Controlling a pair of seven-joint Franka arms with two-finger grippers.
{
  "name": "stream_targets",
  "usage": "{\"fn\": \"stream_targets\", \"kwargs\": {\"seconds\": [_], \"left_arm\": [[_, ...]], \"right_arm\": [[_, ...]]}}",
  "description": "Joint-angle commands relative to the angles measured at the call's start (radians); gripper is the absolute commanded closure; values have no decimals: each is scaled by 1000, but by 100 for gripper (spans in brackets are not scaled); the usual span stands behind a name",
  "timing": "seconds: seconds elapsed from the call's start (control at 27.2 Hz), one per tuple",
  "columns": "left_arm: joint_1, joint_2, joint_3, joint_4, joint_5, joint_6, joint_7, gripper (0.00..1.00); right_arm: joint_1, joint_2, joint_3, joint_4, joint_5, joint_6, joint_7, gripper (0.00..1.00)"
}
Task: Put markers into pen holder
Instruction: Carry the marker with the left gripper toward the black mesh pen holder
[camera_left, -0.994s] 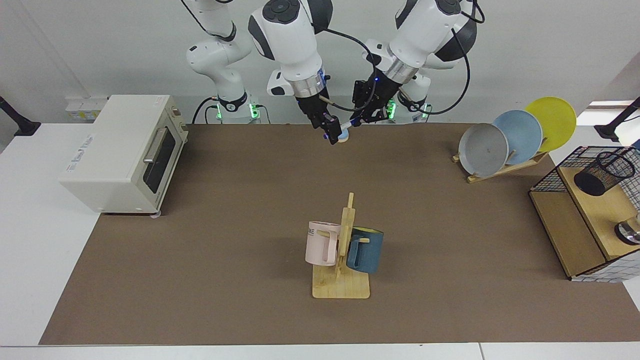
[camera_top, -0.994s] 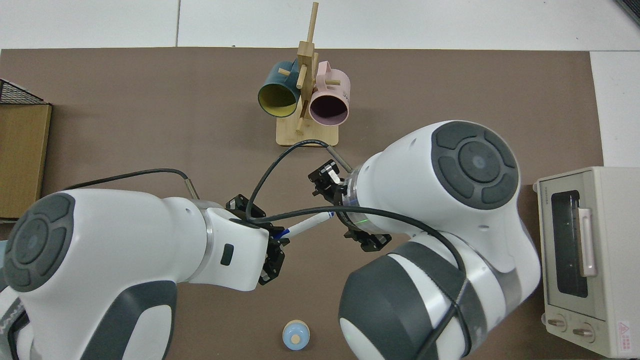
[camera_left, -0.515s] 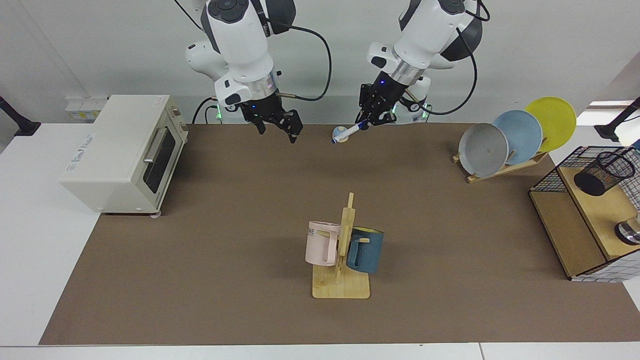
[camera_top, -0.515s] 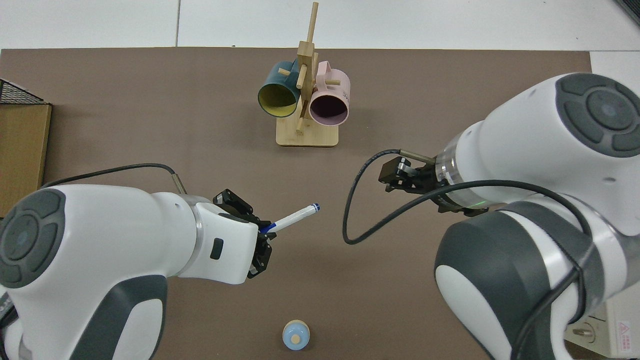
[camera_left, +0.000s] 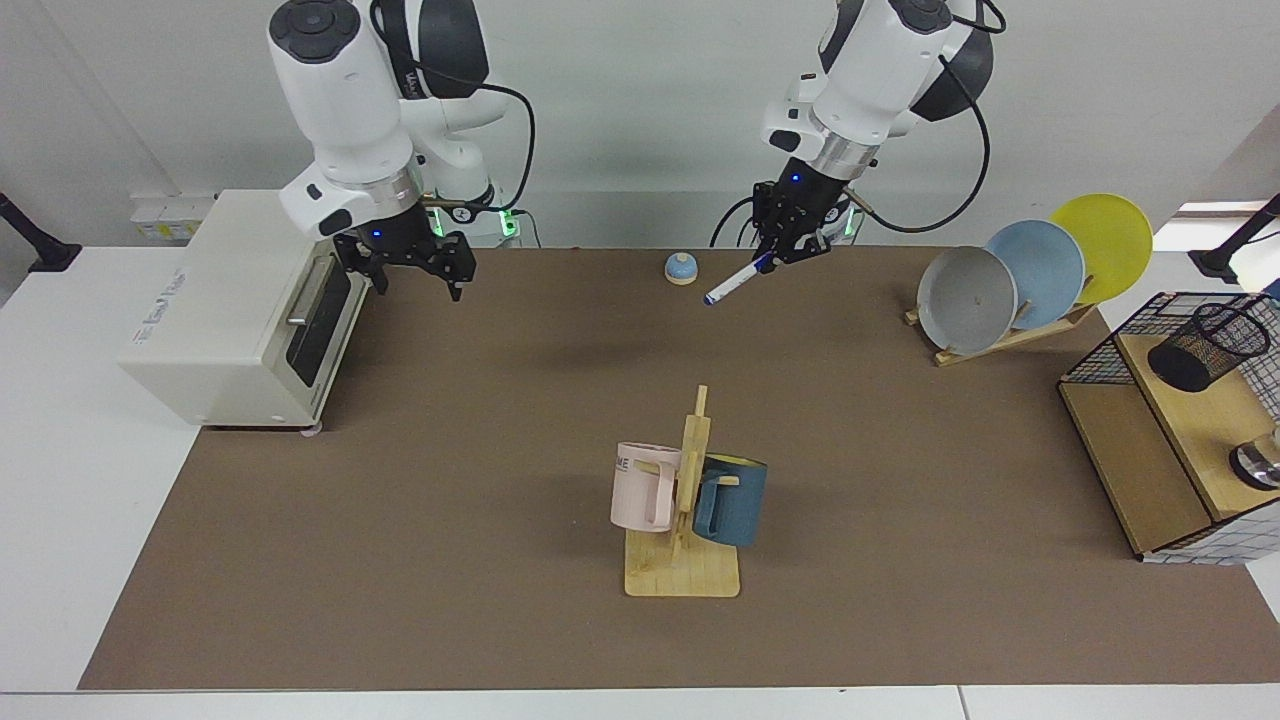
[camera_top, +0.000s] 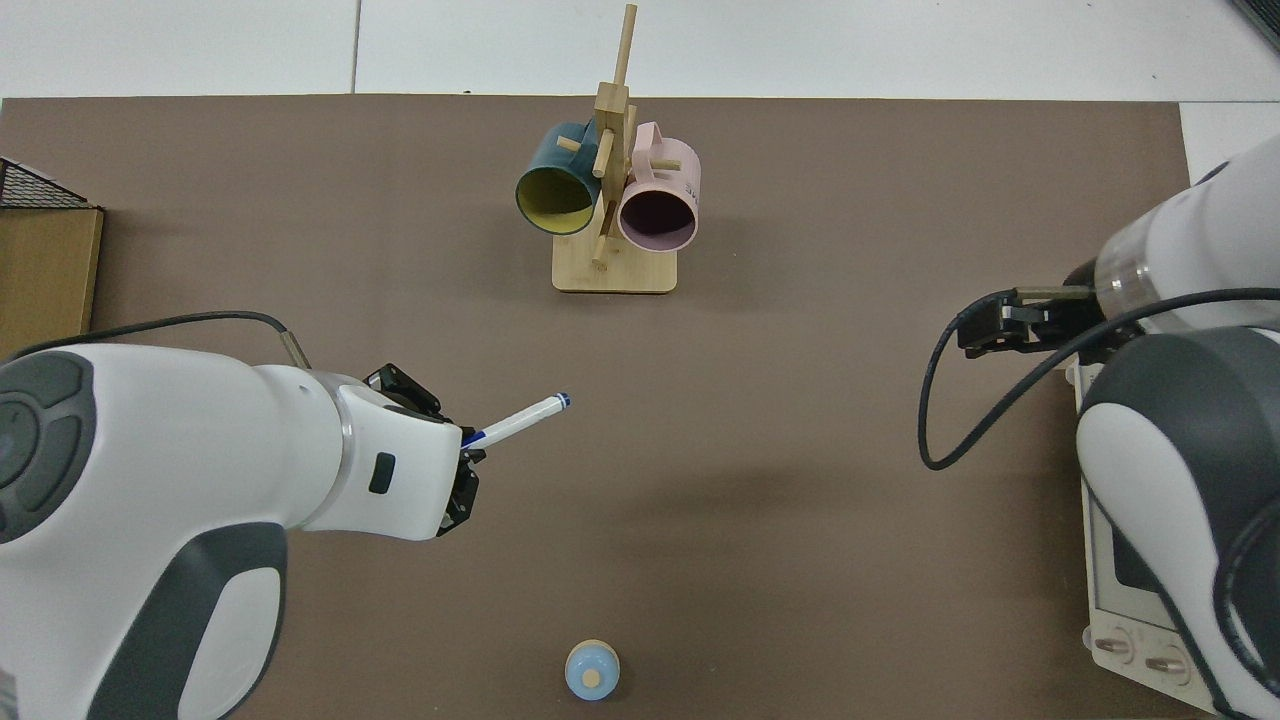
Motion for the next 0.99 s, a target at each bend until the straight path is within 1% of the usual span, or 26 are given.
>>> {"fn": "stream_targets", "kwargs": {"seconds": [0.0,0.07,0.18,0.29,0.37,0.44,0.55,0.66,0.77,0.96], "left_arm": [[40,-6,-3,-5,104,-43,22,100],[51,-1,-3,9,170,-72,42,100],[50,9,-3,37,309,-150,56,100],[57,9,-3,44,414,-182,73,100],[76,9,-3,47,462,-196,77,100],[97,11,-3,47,488,-196,109,100],[134,23,-3,67,529,-192,203,100],[162,54,-3,102,560,-190,275,100],[169,80,-3,139,618,-201,336,100],[172,83,-1,153,733,-228,445,100]], "right_arm": [[-69,-34,17,2,-25,-25,-34,0],[-87,-36,17,-3,-24,-25,-34,0],[-106,-36,17,-4,-25,-21,-34,0],[-113,-36,16,-4,-28,-15,-34,0],[-115,-36,16,-7,-37,-12,-42,0],[-127,-36,17,-9,-43,-10,-90,0],[-132,-36,16,-6,-43,-10,-172,0],[-146,-36,14,-1,-30,-10,-206,0],[-159,-39,16,-7,-20,16,-209,0],[-146,-43,16,-9,-20,27,-200,0]]}}
